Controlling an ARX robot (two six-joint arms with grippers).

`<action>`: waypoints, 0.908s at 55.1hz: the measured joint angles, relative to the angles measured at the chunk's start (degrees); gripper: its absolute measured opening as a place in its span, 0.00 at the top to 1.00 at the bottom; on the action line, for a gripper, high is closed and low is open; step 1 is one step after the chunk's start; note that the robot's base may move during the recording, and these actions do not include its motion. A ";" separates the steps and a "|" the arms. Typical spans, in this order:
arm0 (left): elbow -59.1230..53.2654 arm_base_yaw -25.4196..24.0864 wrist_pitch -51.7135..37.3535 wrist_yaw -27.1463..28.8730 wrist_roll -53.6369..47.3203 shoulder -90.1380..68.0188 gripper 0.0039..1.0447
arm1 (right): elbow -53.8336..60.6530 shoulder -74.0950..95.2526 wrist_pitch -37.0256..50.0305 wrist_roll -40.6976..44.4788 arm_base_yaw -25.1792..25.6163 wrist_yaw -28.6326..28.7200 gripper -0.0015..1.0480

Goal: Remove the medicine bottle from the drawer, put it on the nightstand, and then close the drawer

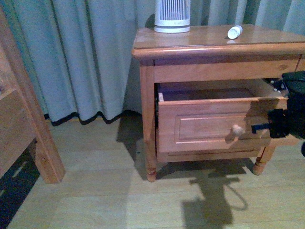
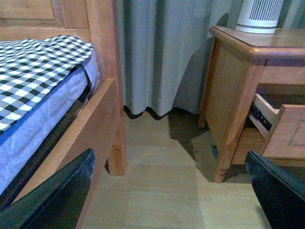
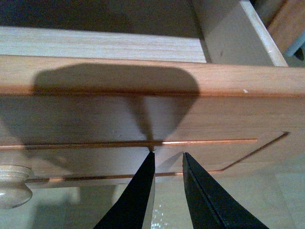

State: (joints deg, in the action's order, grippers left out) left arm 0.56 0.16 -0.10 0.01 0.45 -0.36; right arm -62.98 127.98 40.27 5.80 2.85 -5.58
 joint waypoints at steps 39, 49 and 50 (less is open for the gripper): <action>0.00 0.00 0.00 0.00 0.00 0.00 0.06 | -29.48 14.60 -12.50 1.62 -1.01 6.36 0.79; 0.00 0.00 0.00 0.00 0.00 0.00 0.06 | -28.06 14.58 -9.07 1.62 0.37 9.64 0.79; 0.00 0.00 0.00 0.00 0.00 0.00 0.06 | -27.87 14.56 -8.68 1.62 0.59 10.10 0.79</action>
State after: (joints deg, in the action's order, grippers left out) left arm 0.56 0.16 -0.10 0.01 0.45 -0.36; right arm -90.85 142.54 31.59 7.42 3.44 4.51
